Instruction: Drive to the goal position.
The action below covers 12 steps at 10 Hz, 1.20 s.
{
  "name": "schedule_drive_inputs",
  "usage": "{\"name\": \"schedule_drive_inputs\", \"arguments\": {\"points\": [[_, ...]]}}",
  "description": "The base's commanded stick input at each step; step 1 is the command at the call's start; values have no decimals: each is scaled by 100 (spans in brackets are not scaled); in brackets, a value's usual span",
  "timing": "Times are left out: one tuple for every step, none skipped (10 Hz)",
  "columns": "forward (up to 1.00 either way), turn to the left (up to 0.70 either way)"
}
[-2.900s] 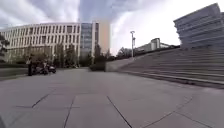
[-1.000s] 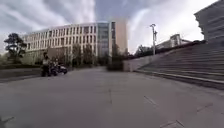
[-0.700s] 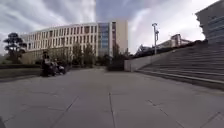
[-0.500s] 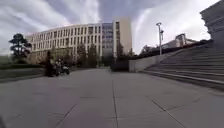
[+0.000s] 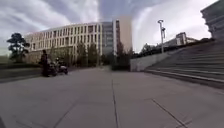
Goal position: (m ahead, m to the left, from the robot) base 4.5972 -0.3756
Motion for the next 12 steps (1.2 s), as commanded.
{"name": "schedule_drive_inputs", "arguments": {"points": [[85,11],[85,0],[85,0],[85,0],[85,0],[85,0],[85,0],[85,0],[85,0],[85,0],[85,0],[85,0]]}}
